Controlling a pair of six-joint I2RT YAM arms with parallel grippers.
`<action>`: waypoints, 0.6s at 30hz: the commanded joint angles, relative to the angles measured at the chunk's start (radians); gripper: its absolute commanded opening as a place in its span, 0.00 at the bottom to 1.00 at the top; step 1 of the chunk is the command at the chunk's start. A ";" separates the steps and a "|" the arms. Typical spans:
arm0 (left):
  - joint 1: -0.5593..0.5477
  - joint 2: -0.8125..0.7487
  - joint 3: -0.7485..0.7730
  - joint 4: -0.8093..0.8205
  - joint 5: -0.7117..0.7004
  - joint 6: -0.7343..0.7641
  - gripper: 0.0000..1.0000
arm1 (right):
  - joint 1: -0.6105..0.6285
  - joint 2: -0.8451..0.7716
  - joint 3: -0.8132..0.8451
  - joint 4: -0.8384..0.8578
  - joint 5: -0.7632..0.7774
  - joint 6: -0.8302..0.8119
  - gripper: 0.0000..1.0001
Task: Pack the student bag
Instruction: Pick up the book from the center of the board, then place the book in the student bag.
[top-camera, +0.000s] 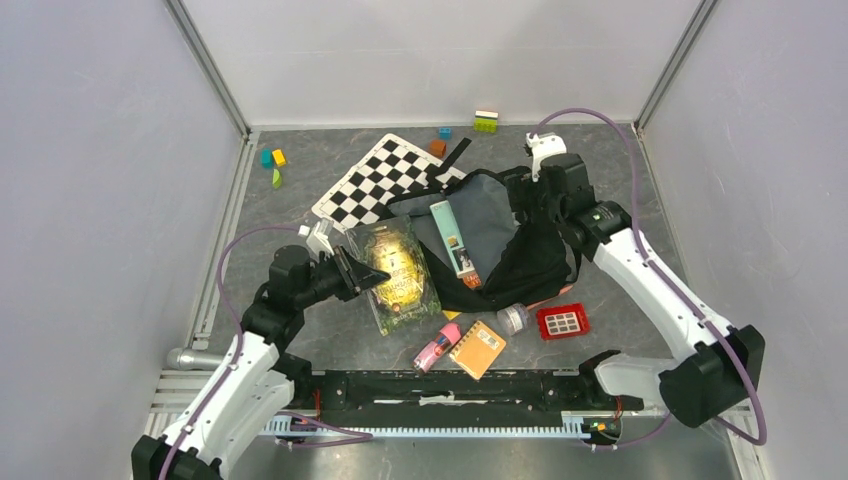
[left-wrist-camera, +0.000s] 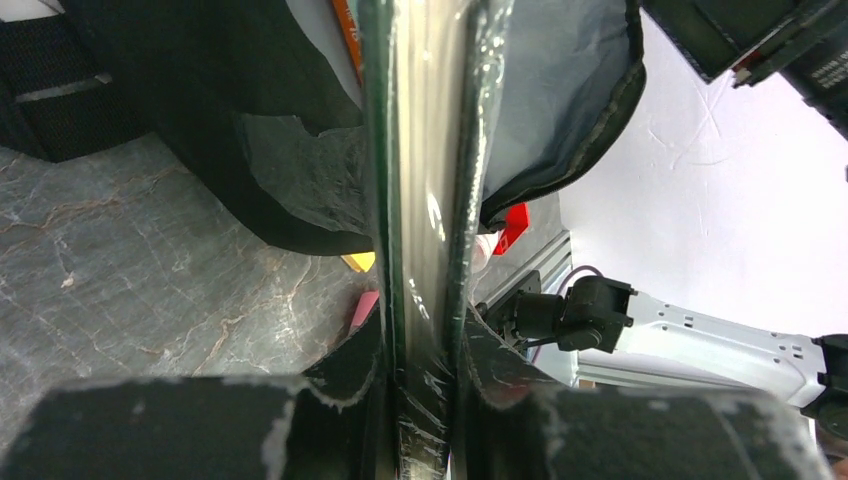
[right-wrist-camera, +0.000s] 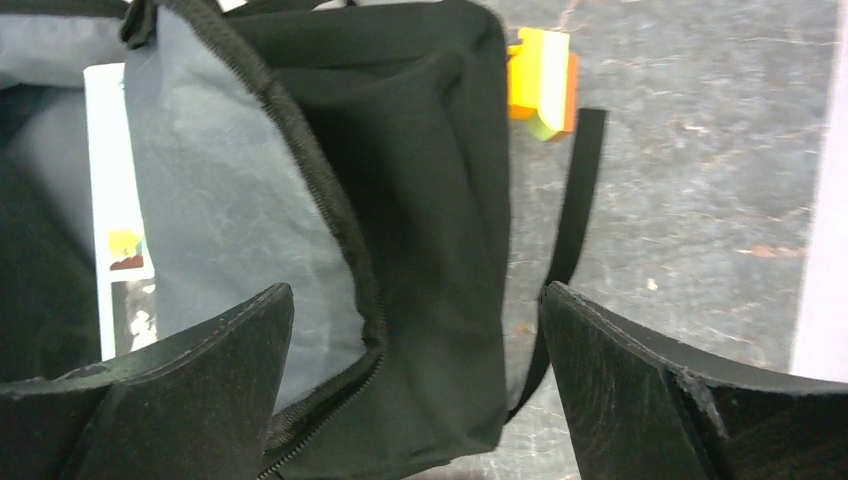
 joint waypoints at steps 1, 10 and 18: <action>0.000 -0.006 0.060 0.166 0.039 0.011 0.02 | -0.032 0.023 -0.012 0.074 -0.198 -0.022 0.98; 0.000 0.024 0.032 0.266 0.032 -0.061 0.02 | -0.080 0.132 0.036 0.070 -0.349 -0.053 0.72; -0.002 0.161 0.047 0.427 0.057 -0.127 0.02 | -0.081 0.097 0.138 0.053 -0.427 -0.043 0.07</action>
